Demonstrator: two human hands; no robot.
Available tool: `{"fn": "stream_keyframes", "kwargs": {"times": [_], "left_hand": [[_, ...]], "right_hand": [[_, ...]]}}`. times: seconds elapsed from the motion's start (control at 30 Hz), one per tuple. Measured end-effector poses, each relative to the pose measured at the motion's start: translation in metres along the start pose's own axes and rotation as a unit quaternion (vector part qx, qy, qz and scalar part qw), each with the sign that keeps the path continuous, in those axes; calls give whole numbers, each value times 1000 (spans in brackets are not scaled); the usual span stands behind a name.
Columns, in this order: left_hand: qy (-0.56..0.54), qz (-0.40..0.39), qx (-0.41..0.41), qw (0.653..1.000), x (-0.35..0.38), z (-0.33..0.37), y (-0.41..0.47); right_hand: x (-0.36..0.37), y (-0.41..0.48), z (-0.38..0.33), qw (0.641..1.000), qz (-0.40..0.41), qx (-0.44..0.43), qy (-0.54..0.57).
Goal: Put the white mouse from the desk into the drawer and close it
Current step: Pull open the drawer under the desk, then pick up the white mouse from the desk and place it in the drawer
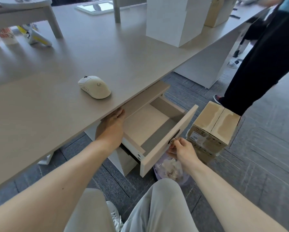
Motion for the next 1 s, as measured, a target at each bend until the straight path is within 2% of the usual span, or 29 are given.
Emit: {"fn": "stream_keyframes", "kwargs": {"times": [0.4, 0.77, 1.0], "left_hand": [[25, 8, 0, 1000, 4, 2, 0], [91, 24, -11, 995, 10, 19, -11], [87, 27, -1, 996, 10, 17, -13]], "right_hand": [[-33, -21, 27, 1000, 12, -7, 5], [-54, -37, 38, 999, 25, -6, 21], [-63, -41, 46, 999, 32, -10, 19]]}}
Point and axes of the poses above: each hand's wrist, its own y-axis towards the middle knuckle, its own x-axis out of the palm, z = x × y, the point moved 2 cm from there along y, towards the middle knuckle, and after that the axes turned 11 degrees about -y, right-handed, at the moved point
